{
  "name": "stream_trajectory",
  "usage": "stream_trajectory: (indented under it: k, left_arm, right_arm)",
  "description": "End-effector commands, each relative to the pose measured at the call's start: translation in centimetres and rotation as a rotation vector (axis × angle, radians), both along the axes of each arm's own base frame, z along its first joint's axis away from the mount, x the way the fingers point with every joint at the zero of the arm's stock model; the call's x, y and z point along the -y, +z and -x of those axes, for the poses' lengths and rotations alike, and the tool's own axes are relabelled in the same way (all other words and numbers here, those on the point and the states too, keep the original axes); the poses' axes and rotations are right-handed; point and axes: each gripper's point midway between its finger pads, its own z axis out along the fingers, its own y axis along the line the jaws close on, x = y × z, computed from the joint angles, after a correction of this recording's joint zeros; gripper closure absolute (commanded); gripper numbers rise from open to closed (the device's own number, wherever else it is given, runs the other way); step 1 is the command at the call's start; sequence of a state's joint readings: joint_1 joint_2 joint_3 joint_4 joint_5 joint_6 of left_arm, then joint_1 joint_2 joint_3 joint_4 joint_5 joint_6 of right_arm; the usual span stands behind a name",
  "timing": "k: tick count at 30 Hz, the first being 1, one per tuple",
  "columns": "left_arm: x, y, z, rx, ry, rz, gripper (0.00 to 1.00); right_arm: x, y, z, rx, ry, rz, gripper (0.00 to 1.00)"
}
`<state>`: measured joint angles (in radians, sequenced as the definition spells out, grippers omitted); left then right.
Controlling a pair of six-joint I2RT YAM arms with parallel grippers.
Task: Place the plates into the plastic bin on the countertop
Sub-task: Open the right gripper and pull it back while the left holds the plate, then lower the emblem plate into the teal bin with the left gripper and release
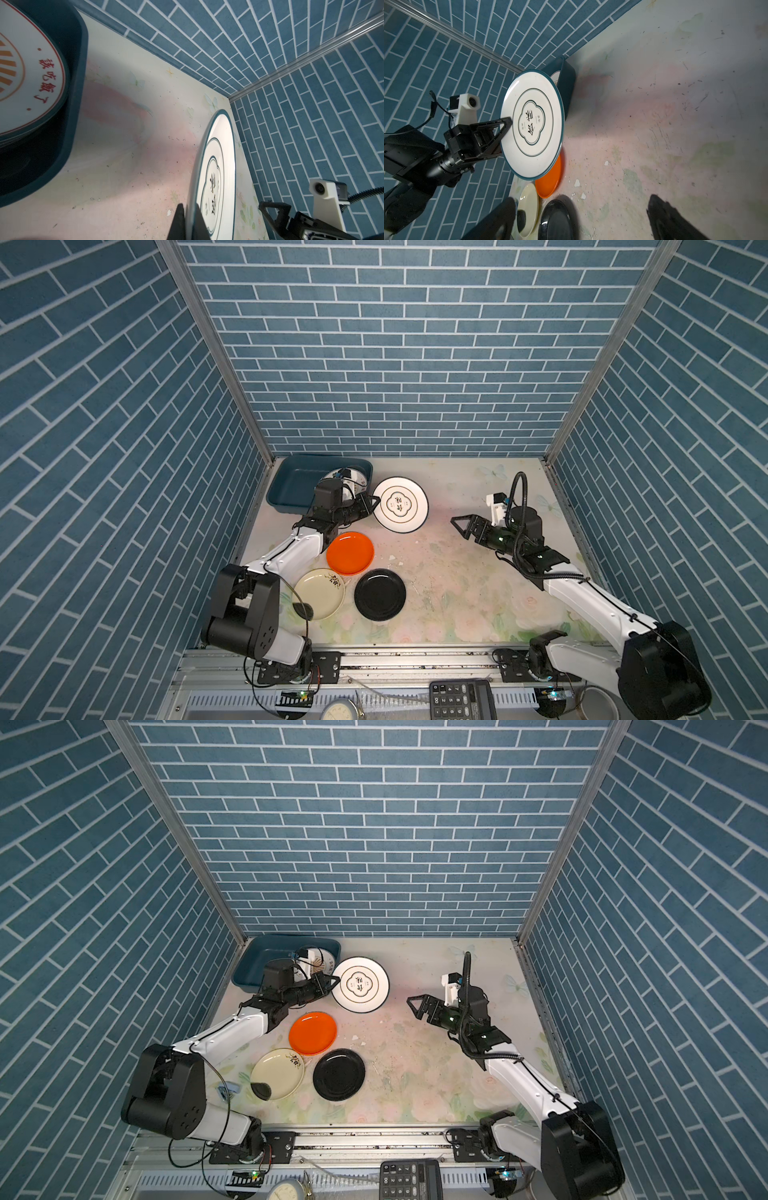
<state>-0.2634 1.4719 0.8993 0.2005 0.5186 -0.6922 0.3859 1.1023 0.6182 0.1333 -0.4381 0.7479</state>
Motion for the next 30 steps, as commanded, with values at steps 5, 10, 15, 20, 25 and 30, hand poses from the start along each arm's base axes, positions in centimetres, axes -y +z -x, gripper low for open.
stream_trajectory:
  k: [5,10,15,20,25,30]
  left_arm:
    - [-3.7,3.3,-1.4,0.075,0.149,-0.050,1.00]
    - [-6.4,3.8,-2.4,0.084,0.247,-0.070,1.00]
    - [-9.3,3.8,-3.9,0.076,0.339,-0.080,1.00]
    - [-11.7,2.1,-5.6,0.043,0.418,-0.097,1.00]
    - [-14.0,0.3,-6.9,0.012,0.482,-0.070,1.00]
    - [-16.0,-0.8,-8.0,-0.011,0.517,-0.086,1.00]
  right_arm:
    - [1.8,-1.7,1.8,0.038,-0.007,0.118,0.01]
    - [2.4,-1.8,2.1,0.061,-0.029,0.126,0.01]
    - [2.4,-1.6,2.5,0.070,-0.025,0.110,0.01]
    - [2.4,-1.0,2.4,0.091,-0.024,0.111,0.01]
    - [2.3,-0.8,2.5,0.105,-0.009,0.118,0.01]
    - [2.0,-1.1,2.5,0.089,0.014,0.126,0.01]
